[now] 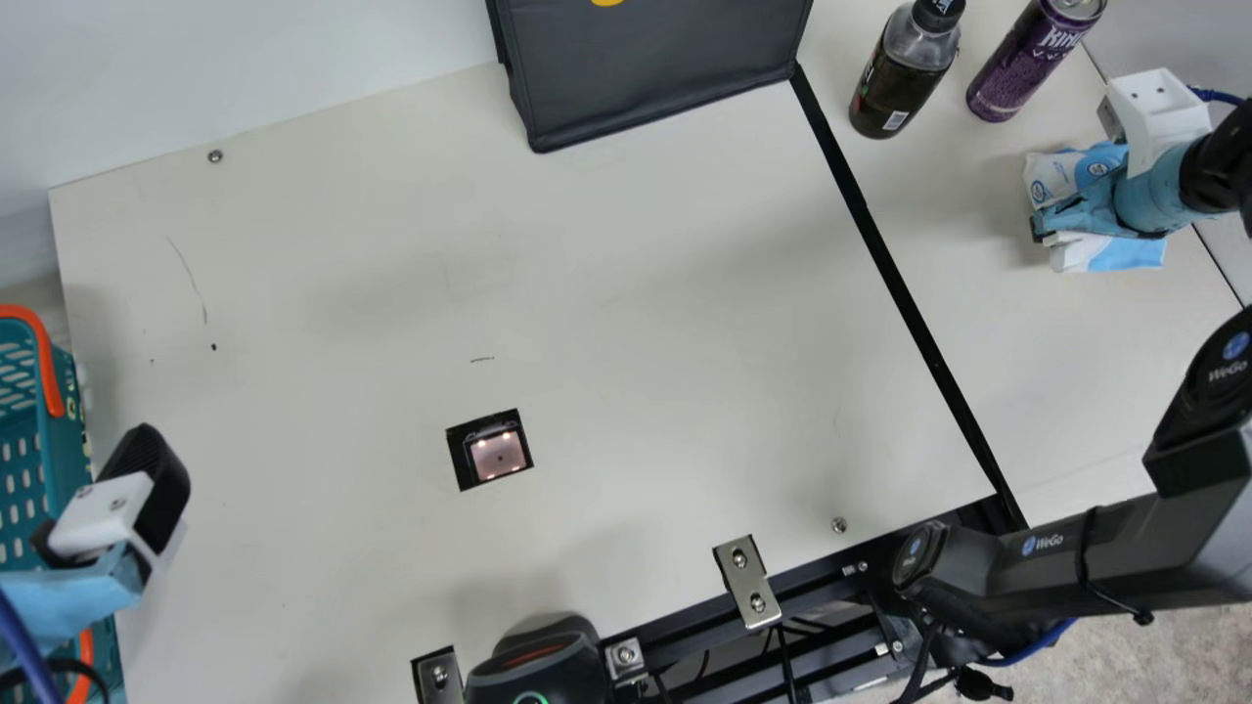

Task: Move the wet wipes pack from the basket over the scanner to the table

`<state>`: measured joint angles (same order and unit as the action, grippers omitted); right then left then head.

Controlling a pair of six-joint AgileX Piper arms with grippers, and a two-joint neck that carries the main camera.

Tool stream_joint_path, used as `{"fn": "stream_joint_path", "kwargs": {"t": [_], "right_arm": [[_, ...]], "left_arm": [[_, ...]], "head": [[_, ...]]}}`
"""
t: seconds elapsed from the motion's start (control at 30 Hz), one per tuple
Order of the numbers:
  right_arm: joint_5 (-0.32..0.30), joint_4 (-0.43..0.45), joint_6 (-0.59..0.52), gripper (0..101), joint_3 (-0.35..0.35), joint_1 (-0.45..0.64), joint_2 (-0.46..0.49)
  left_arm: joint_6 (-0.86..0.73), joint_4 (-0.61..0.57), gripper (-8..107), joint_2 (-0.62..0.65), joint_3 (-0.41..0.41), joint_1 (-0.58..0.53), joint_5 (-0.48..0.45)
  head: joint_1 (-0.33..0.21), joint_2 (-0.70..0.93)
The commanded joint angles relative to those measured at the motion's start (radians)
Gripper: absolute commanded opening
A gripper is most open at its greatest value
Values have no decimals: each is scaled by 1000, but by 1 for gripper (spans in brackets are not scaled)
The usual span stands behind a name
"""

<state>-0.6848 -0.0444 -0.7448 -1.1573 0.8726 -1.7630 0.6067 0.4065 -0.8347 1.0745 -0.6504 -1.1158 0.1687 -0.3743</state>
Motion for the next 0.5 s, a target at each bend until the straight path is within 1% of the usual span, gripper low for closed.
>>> {"fn": "stream_joint_path", "kwargs": {"t": [0.0,0.1,0.27,0.47], "right_arm": [[2,-9,-17,0,-5,-3,-15],[8,-36,-49,0,-12,-6,-36],[16,-85,-102,17,-19,-5,-57],[28,-114,-139,37,-15,-8,-60]], "left_arm": [[0,0,90,0,0,0,0],[0,0,90,0,0,0,0],[0,0,90,0,0,0,0],[0,0,90,0,0,0,0]], "head": [[-30,-2],[-30,-2],[-30,-2],[-30,-2]]}}
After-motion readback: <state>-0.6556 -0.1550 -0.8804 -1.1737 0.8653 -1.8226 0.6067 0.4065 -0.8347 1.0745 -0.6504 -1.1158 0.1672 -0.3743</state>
